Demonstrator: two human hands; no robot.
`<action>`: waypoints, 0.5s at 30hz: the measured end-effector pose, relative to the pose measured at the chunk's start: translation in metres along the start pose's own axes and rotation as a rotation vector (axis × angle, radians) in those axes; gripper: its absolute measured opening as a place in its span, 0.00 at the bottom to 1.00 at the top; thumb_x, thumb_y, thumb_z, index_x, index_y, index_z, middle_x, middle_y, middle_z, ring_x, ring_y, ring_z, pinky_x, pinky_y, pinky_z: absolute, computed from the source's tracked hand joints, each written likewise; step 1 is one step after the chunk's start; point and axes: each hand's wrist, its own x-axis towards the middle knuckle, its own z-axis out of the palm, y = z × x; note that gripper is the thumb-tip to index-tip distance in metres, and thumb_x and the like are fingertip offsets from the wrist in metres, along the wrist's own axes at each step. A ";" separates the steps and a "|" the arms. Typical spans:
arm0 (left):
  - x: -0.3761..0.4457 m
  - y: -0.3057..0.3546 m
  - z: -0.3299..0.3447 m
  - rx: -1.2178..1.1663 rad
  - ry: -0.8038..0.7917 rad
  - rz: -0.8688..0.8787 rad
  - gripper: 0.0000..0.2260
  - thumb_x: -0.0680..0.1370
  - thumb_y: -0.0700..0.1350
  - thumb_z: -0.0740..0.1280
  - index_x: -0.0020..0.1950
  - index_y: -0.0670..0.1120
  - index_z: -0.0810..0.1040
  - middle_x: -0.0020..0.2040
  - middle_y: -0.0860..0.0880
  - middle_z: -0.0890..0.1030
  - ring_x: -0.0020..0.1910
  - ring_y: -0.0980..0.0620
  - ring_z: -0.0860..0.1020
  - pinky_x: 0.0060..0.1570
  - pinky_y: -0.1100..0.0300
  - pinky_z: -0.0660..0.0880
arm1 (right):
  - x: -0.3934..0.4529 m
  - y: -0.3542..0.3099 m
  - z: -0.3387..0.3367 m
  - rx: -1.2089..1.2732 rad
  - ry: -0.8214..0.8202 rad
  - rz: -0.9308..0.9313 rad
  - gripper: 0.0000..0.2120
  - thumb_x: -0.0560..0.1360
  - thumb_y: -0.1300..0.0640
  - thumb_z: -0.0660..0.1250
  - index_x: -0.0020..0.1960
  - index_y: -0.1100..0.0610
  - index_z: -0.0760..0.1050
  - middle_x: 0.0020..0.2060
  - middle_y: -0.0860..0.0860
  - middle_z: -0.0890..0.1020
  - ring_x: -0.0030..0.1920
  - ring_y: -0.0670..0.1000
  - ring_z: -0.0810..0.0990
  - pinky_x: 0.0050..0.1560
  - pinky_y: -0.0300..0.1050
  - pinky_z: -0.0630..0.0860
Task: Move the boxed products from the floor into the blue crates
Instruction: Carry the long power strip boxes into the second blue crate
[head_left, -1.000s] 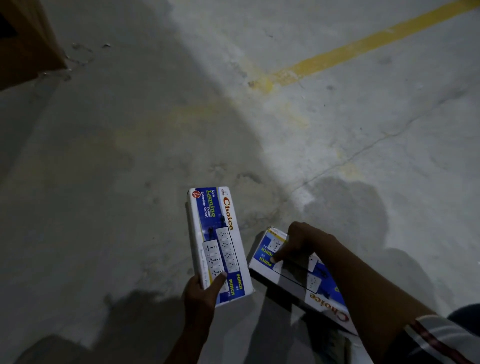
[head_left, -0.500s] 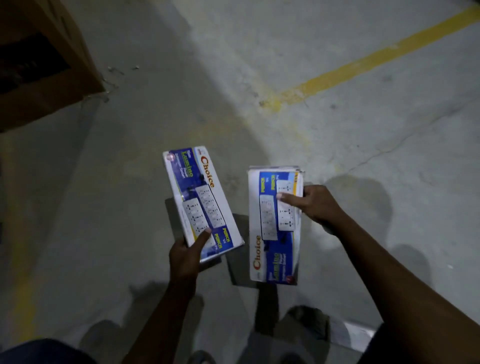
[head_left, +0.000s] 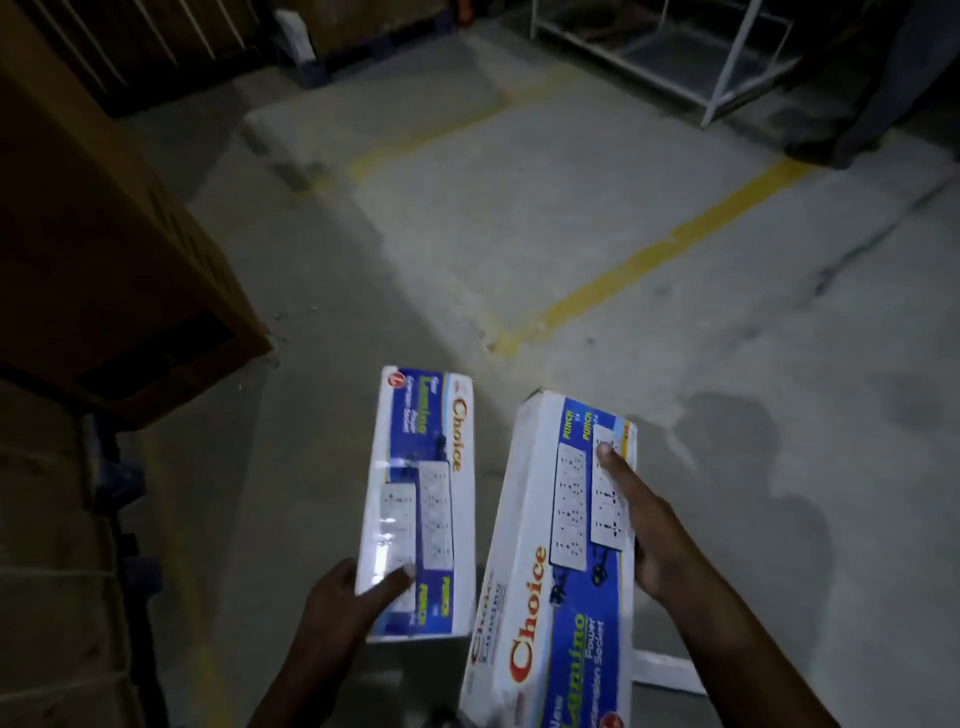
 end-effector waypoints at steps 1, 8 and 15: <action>-0.017 0.008 0.001 0.035 -0.014 0.002 0.07 0.72 0.43 0.79 0.49 0.45 0.86 0.38 0.51 0.88 0.37 0.56 0.87 0.31 0.69 0.77 | -0.017 -0.007 0.002 0.027 0.009 0.011 0.25 0.73 0.39 0.73 0.63 0.55 0.83 0.57 0.60 0.86 0.58 0.63 0.85 0.65 0.67 0.77; -0.089 0.030 0.036 0.205 -0.258 -0.036 0.12 0.67 0.49 0.81 0.45 0.55 0.80 0.33 0.62 0.84 0.38 0.69 0.81 0.51 0.64 0.78 | -0.131 -0.032 0.007 0.125 0.141 -0.010 0.33 0.65 0.35 0.80 0.62 0.55 0.83 0.56 0.61 0.86 0.55 0.64 0.86 0.61 0.68 0.79; -0.141 0.039 0.044 0.229 -0.516 -0.048 0.20 0.68 0.51 0.74 0.58 0.44 0.82 0.54 0.43 0.85 0.54 0.44 0.83 0.56 0.53 0.79 | -0.250 -0.019 -0.002 0.342 0.172 -0.128 0.28 0.77 0.40 0.70 0.70 0.56 0.77 0.64 0.62 0.82 0.65 0.66 0.80 0.68 0.71 0.72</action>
